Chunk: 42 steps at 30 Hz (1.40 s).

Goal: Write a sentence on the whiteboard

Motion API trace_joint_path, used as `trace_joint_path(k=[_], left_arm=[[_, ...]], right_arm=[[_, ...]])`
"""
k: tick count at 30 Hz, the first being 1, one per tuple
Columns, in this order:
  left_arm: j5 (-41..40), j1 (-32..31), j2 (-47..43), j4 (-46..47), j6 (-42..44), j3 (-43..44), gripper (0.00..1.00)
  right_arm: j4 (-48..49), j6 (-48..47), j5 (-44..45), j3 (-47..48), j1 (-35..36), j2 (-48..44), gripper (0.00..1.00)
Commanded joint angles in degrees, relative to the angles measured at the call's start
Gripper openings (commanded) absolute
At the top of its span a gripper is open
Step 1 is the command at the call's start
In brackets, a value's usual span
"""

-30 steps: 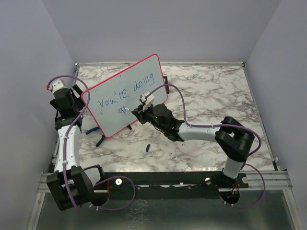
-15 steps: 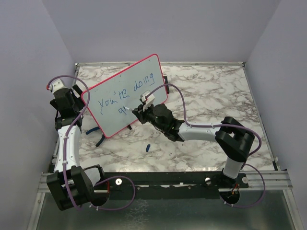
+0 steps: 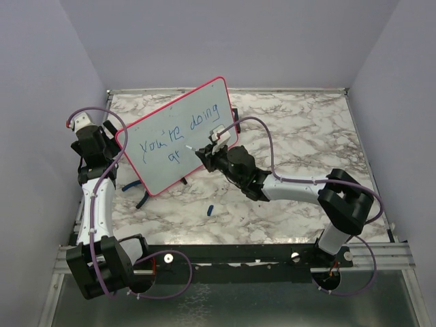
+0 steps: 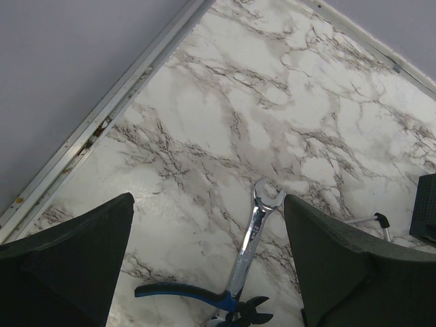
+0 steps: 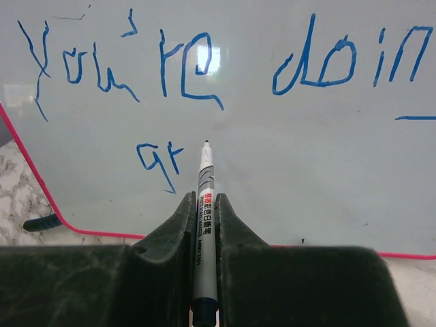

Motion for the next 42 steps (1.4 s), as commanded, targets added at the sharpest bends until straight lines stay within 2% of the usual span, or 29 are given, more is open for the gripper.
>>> trace_joint_path(k=[1, 6, 21, 42], left_arm=[[2.07, -0.83, -0.59, 0.73, 0.22, -0.28, 0.92], [1.98, -0.91, -0.56, 0.75, 0.31, -0.40, 0.92], [1.90, -0.91, -0.56, 0.71, 0.40, -0.38, 0.92], [1.90, -0.96, -0.65, 0.71, 0.35, -0.40, 0.92]], right_arm=[[0.27, -0.86, 0.27, 0.50, -0.02, 0.17, 0.00], [-0.08, -0.50, -2.50, 1.29, -0.02, 1.73, 0.00], [-0.64, -0.66, -3.72, 3.17, -0.02, 4.44, 0.00], [-3.08, -0.25, 3.11, 2.58, -0.76, 4.08, 0.00]])
